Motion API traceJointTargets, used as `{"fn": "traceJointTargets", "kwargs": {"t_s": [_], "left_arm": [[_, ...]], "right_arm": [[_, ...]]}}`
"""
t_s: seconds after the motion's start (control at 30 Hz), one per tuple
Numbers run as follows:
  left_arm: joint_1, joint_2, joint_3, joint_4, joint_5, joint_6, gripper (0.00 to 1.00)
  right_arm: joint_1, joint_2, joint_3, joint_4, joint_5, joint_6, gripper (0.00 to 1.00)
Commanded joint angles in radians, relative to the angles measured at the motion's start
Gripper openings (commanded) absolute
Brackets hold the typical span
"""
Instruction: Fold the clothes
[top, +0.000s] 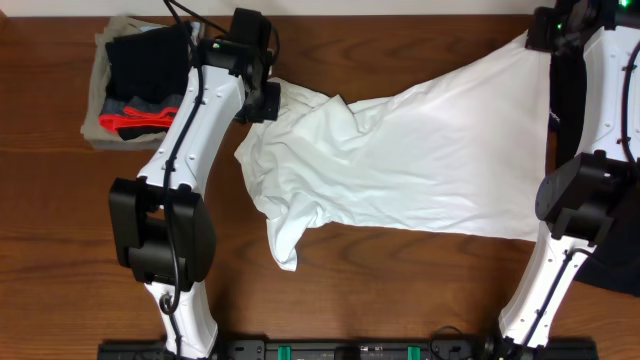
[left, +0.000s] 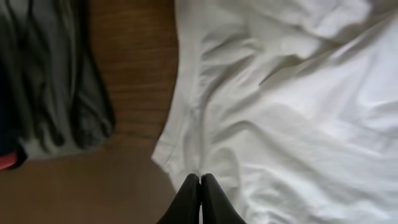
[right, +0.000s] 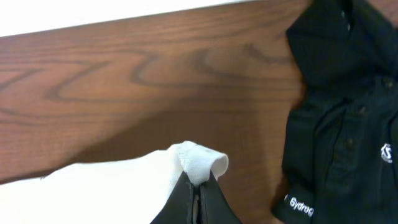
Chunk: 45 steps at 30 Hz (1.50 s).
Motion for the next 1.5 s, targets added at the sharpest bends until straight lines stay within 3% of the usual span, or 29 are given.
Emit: {"fn": "traceJointTargets", "kwargs": {"t_s": [0.0,0.37,0.7,1.03,1.2,1.3,1.33,1.47], "left_arm": [[0.002,0.006,-0.003,-0.001,0.039,-0.004,0.06],[0.003,0.006,-0.003,-0.018,0.039,0.016,0.06],[0.003,0.006,-0.003,-0.048,0.035,0.045,0.06],[0.010,0.006,-0.003,-0.050,0.052,0.044,0.06],[-0.003,0.006,-0.014,-0.026,0.214,0.090,0.07],[-0.025,0.007,-0.049,0.042,0.230,0.097,0.17],[-0.035,0.008,-0.068,0.078,0.230,0.104,0.26],[-0.066,0.008,-0.159,0.232,0.230,0.155,0.37]], "right_arm": [[-0.008,-0.010,-0.006,-0.030,-0.011,-0.004,0.01],[-0.013,-0.010,-0.082,-0.296,0.024,0.011,0.01],[-0.051,-0.010,-0.384,-0.286,0.042,0.016,0.01],[-0.109,-0.047,-0.402,-0.282,-0.040,-0.042,0.01],[-0.095,-0.053,-0.403,-0.278,-0.042,-0.042,0.01],[-0.080,-0.053,-0.404,-0.272,-0.042,-0.042,0.01],[-0.075,-0.053,-0.404,-0.269,-0.042,-0.042,0.01],[-0.058,-0.053,-0.404,-0.256,-0.042,-0.041,0.01]]}}
